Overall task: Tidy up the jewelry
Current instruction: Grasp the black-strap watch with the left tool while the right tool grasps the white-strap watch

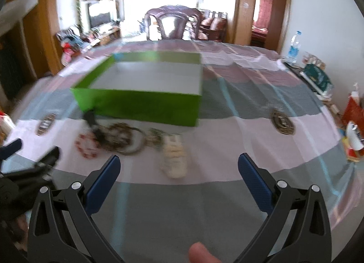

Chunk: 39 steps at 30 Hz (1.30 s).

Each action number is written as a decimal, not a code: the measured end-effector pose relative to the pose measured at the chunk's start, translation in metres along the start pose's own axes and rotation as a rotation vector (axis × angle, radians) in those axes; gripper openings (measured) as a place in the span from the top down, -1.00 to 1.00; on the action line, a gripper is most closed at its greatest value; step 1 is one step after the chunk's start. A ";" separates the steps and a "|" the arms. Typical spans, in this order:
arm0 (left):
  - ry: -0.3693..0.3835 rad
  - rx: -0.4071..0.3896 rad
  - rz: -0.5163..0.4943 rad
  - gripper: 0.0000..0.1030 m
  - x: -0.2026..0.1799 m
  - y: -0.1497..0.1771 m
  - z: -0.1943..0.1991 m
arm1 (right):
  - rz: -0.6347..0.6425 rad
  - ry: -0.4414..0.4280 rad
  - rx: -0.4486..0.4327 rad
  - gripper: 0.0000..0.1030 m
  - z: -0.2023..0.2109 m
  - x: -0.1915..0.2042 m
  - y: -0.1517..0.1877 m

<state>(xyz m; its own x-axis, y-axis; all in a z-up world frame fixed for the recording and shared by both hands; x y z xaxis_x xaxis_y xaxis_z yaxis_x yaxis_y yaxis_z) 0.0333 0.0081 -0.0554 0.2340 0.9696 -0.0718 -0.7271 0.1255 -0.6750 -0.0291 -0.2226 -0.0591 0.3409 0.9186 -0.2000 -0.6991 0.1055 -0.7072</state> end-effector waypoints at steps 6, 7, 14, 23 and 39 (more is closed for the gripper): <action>0.049 0.091 0.056 -0.90 0.016 -0.007 -0.037 | -0.014 -0.035 0.144 -0.92 -0.038 -0.025 0.013; 0.062 0.092 0.063 -0.87 0.016 -0.012 -0.040 | -0.016 -0.048 0.154 -0.90 -0.040 -0.025 0.012; 0.027 0.061 0.130 -0.87 0.022 -0.052 -0.073 | 0.016 -0.161 0.101 -0.86 -0.032 -0.001 -0.007; 0.030 0.112 0.211 -0.48 0.023 -0.056 -0.100 | 0.122 -0.161 0.157 -0.71 -0.053 0.036 -0.011; 0.016 0.113 0.203 0.69 0.040 -0.039 -0.089 | 0.116 -0.151 0.163 0.56 -0.047 0.041 -0.001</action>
<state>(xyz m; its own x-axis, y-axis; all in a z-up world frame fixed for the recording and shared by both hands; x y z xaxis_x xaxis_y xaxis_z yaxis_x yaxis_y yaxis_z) 0.1286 0.0233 -0.0976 0.0850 0.9739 -0.2102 -0.8279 -0.0483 -0.5588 0.0150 -0.2028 -0.0980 0.1633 0.9734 -0.1607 -0.8242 0.0451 -0.5645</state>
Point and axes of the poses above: each gripper's, at about its wrist camera, not at the fingertips, and z roughly against the way its jaws point, x to its left, y to its underside, the point moved 3 cm from there along -z, roughly the way its jaws point, and after that the axes turned 13 degrees about y, right-handed, at the moved point
